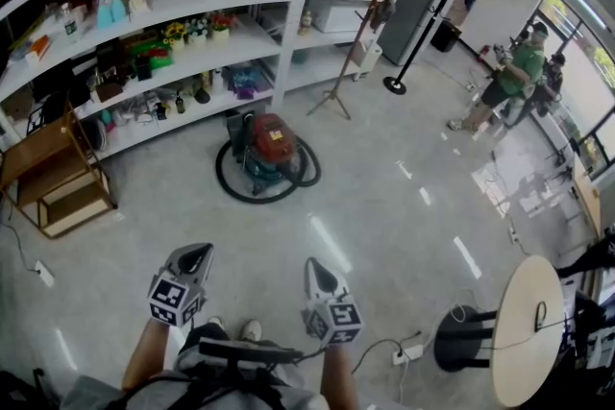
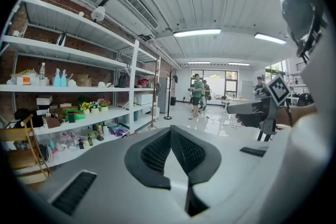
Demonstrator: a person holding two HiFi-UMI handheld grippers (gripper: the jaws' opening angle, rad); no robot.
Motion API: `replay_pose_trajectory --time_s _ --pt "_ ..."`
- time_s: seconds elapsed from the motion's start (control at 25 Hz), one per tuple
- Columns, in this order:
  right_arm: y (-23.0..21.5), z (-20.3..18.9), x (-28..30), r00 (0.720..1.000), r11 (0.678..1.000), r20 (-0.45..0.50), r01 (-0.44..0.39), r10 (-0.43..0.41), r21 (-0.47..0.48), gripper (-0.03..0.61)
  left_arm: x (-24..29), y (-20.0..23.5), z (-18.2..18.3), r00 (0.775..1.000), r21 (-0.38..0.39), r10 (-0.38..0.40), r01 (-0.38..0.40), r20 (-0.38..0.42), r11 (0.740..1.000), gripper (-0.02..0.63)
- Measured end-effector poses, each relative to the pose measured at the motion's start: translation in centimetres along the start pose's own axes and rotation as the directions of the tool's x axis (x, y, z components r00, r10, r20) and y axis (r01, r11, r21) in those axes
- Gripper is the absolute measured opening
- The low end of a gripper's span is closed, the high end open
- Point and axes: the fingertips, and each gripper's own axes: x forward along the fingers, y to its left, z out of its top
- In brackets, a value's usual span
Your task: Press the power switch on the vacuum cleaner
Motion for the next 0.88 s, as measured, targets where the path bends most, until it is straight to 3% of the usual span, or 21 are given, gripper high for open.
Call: replay_pose_trajectory --time_s 0.52,0.88 --pt "-3.0 -0.6 0.6 1.000 1.000 -0.016 -0.026 0.026 0.003 0.012 2.6 -1.4 -0.4 1.000 -0.007 0.030 -0.030 0.001 1.000 0.008" --pt "-4.7 1.0 4.4 0.999 1.000 -0.036 -0.022 0.021 -0.006 0.012 7.1 0.8 1.2 1.000 -0.009 0.013 -0.013 0.010 1.000 0.009"
